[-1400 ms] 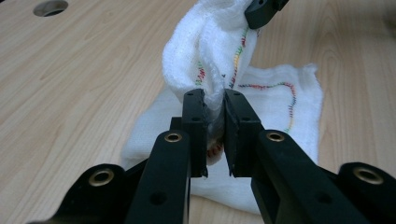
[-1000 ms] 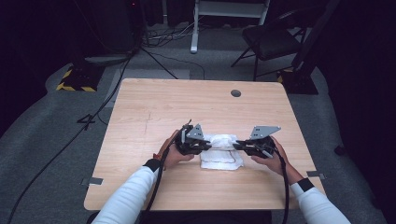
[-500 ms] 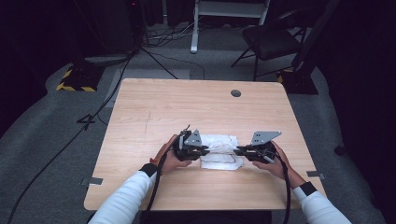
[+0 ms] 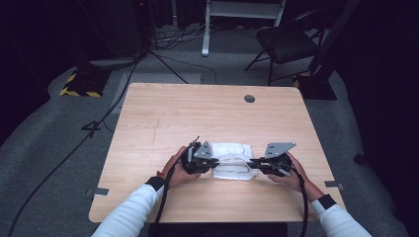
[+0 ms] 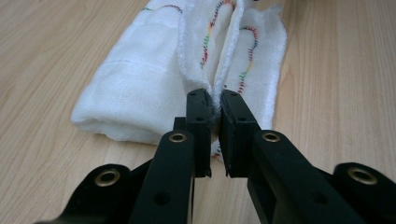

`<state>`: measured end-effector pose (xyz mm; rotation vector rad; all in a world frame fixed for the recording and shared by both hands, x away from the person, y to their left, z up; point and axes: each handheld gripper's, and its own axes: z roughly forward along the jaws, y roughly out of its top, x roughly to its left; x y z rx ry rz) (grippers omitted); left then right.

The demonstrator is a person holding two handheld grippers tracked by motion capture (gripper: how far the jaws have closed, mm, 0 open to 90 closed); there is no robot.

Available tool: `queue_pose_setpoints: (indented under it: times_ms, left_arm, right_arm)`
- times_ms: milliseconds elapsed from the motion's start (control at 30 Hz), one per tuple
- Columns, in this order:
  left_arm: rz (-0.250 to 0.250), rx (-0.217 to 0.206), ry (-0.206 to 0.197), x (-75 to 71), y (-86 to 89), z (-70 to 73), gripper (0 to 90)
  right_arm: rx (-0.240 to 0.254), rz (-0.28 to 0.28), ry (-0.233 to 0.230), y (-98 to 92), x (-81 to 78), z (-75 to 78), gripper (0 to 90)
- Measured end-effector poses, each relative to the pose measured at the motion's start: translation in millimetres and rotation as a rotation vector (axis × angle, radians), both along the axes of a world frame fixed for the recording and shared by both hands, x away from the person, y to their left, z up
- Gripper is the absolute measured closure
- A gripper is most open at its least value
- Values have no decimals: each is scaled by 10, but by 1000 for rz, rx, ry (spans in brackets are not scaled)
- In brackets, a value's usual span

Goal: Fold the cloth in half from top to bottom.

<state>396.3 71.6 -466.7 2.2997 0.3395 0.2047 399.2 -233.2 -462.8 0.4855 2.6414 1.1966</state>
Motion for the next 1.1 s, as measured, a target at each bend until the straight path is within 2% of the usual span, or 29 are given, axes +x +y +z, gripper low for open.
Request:
queue_pose_setpoints:
  times_ms: [233,633,900,1100]
  left_arm:
    - [-13,21,3,-19,-23,-44,827]
    - [-18,33,5,-82,-13,-79,826]
    - [-13,48,4,-119,2,-93,826]
    - [-22,57,4,-163,29,-107,806]
  right_arm:
    - [-21,8,6,-9,-19,-50,847]
    - [-43,29,18,-28,-82,-100,836]
    - [-48,18,26,-66,-116,-114,791]
    - [-48,9,27,-121,-143,-126,799]
